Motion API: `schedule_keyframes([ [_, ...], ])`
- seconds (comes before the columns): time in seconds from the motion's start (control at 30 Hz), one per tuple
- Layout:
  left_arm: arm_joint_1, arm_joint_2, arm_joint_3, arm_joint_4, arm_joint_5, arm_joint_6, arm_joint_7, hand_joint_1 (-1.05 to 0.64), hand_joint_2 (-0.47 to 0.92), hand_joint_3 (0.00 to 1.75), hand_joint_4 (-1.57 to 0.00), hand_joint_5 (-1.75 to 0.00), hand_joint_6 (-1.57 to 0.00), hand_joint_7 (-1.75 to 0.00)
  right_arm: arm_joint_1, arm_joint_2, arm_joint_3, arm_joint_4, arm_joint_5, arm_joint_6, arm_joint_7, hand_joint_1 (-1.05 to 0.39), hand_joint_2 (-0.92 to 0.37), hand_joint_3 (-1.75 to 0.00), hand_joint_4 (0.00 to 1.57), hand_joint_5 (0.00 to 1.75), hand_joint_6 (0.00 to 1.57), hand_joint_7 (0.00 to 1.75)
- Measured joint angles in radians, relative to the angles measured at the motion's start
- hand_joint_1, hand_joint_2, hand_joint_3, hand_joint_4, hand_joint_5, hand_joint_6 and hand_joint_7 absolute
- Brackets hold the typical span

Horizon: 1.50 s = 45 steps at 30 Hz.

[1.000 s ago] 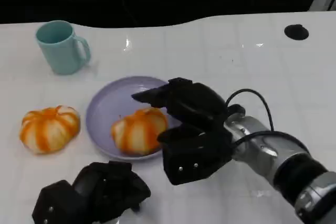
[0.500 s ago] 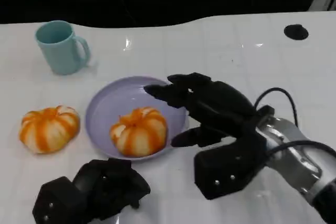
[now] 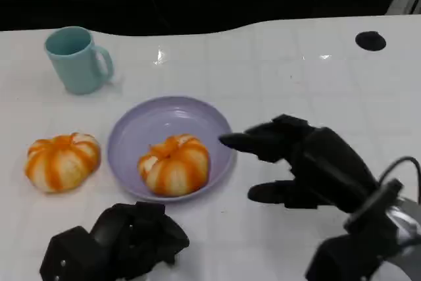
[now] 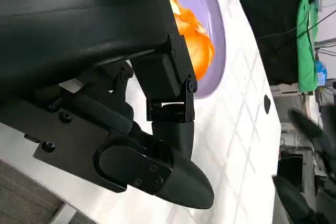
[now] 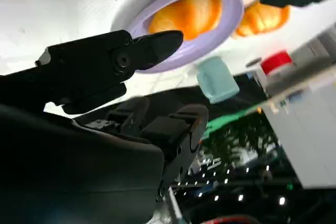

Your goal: Grasp the bread from the table and place it into the plate.

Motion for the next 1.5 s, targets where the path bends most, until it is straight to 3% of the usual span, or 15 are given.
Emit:
schedule_keyframes([
  [0.1, 0.001, 0.000, -0.001, -0.005, 0.001, 0.007, 0.000, -1.01, 0.88, 0.00, -0.86, -1.54, -1.25, -0.77, 0.048, -0.011, -0.033, 0.000, 0.018, -0.042, -0.018, -0.18, -0.87, -0.06, 0.84, 0.94, 0.99, 0.35],
  [0.13, 0.003, 0.000, -0.002, -0.011, 0.001, 0.011, 0.000, -1.01, 0.88, 0.00, -0.86, -1.54, -1.25, -0.77, 0.067, -0.011, -0.046, 0.000, 0.041, -0.060, -0.026, -0.16, -0.76, -0.29, 0.84, 1.04, 1.01, 0.41],
  [0.17, 0.005, 0.000, -0.002, -0.017, 0.001, 0.014, 0.001, -1.00, 0.88, 0.00, -0.86, -1.55, -1.25, -0.77, 0.084, -0.011, -0.057, 0.002, 0.058, -0.078, -0.030, -0.15, -0.57, -0.70, 0.85, 1.14, 1.01, 0.51],
  [0.2, 0.006, 0.000, -0.002, -0.020, 0.002, 0.015, 0.001, -1.00, 0.88, 0.00, -0.86, -1.55, -1.25, -0.77, 0.099, -0.011, -0.069, 0.006, 0.076, -0.096, -0.033, -0.14, -0.47, -0.91, 0.85, 1.23, 0.99, 0.62],
  [0.3, 0.010, 0.000, -0.003, -0.025, 0.002, 0.017, 0.001, -1.00, 0.89, 0.00, -0.86, -1.55, -1.24, -0.77, 0.143, -0.011, -0.092, 0.007, 0.097, -0.124, -0.037, -0.12, -0.35, -1.19, 0.87, 1.49, 0.92, 0.96],
  [0.37, 0.013, 0.000, -0.003, -0.026, 0.004, 0.017, 0.002, -1.01, 0.89, 0.00, -0.86, -1.56, -1.24, -0.77, 0.174, -0.012, -0.107, 0.007, 0.098, -0.129, -0.037, -0.12, -0.34, -1.22, 0.85, 1.60, 0.87, 1.13],
  [0.5, 0.014, 0.000, -0.004, -0.037, 0.004, 0.024, 0.008, -1.02, 0.89, 0.00, -0.87, -1.55, -1.24, -0.77, 0.238, -0.013, -0.123, -0.004, 0.102, -0.140, -0.036, -0.14, -0.33, -1.28, 0.79, 1.71, 0.79, 1.30],
  [0.67, 0.015, 0.000, -0.006, -0.038, 0.010, 0.025, 0.009, -1.02, 0.91, 0.01, -0.90, -1.52, -1.22, -0.77, 0.321, -0.009, -0.136, -0.067, 0.118, -0.119, -0.010, -0.17, -0.40, -1.25, 0.75, 1.75, 0.65, 1.48],
  [0.93, 0.015, 0.004, -0.005, -0.038, 0.013, 0.020, 0.009, -1.01, 0.91, 0.00, -0.94, -1.48, -1.20, -0.78, 0.402, 0.017, -0.150, -0.153, 0.167, -0.007, 0.054, -0.19, -0.46, -1.20, 0.77, 1.75, 0.60, 1.56],
  [1.5, 0.009, 0.015, 0.004, -0.003, 0.003, 0.013, 0.008, -1.01, 0.90, 0.00, -0.97, -1.47, -1.21, -0.79, 0.332, 0.035, -0.150, 0.011, 0.099, -0.086, -0.037, -0.23, -0.42, -1.18, 0.78, 1.75, 0.60, 1.59],
])
